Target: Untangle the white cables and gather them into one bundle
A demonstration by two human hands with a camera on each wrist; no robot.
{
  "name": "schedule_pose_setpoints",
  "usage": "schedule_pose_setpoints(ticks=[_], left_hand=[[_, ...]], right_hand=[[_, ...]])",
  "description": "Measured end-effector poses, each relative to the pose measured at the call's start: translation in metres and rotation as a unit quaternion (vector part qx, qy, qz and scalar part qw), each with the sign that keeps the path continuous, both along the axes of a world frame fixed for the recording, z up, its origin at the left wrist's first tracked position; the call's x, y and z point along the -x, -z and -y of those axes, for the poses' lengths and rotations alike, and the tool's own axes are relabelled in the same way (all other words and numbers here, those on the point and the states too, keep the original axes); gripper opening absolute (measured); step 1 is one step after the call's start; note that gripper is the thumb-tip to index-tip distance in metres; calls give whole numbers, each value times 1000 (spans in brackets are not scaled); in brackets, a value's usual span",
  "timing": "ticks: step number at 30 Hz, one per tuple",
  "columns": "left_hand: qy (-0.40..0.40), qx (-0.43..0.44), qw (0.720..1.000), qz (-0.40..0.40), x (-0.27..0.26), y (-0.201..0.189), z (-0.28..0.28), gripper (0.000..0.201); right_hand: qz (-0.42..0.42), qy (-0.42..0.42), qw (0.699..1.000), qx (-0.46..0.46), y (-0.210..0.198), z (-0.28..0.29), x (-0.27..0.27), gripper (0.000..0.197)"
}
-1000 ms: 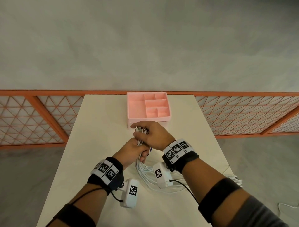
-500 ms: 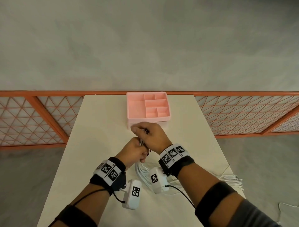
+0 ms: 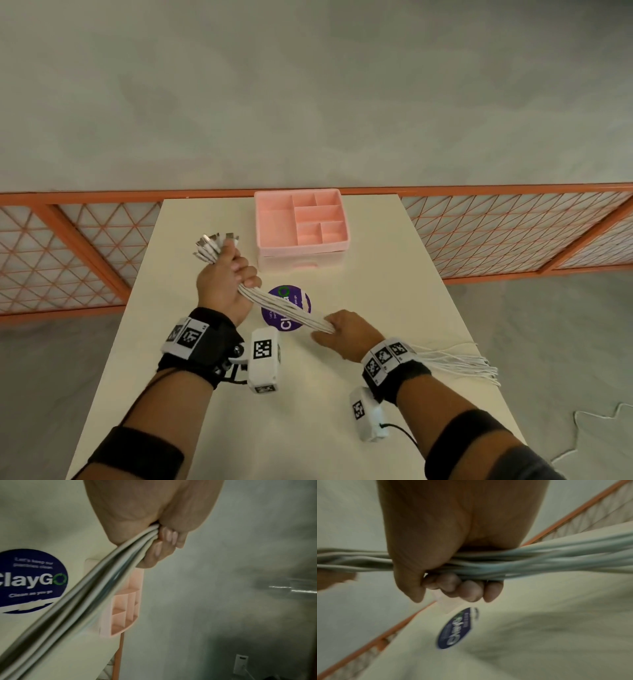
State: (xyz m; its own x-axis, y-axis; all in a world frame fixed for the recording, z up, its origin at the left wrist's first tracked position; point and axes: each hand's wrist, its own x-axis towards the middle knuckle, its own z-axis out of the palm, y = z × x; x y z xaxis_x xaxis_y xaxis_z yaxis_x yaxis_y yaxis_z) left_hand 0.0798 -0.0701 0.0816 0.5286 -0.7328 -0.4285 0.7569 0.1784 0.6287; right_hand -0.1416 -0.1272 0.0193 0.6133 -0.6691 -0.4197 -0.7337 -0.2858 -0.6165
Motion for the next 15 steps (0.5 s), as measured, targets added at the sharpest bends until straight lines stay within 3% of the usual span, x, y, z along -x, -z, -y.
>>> schedule_pose_setpoints(ticks=[2, 7, 10, 12, 15], left_hand=[[-7, 14, 1000, 7, -9, -9, 1, 32], [-7, 29, 1000, 1, -30, -16, 0, 34], [16, 27, 999, -26, -37, -13, -2, 34], [67, 5, 997, -27, -33, -9, -5, 31], [161, -38, 986, -25, -11, 7, -8, 26]], right_hand=[[-92, 32, 995, 34, 15, 13, 34, 25], [-265, 99, 958, 55, 53, 44, 122, 45], [-347, 124, 925, 90, 55, 65, 186, 35], [-343, 184, 913, 123, 45, 86, 219, 25], [-242, 324, 893, 199, 13, 113, 229, 16]])
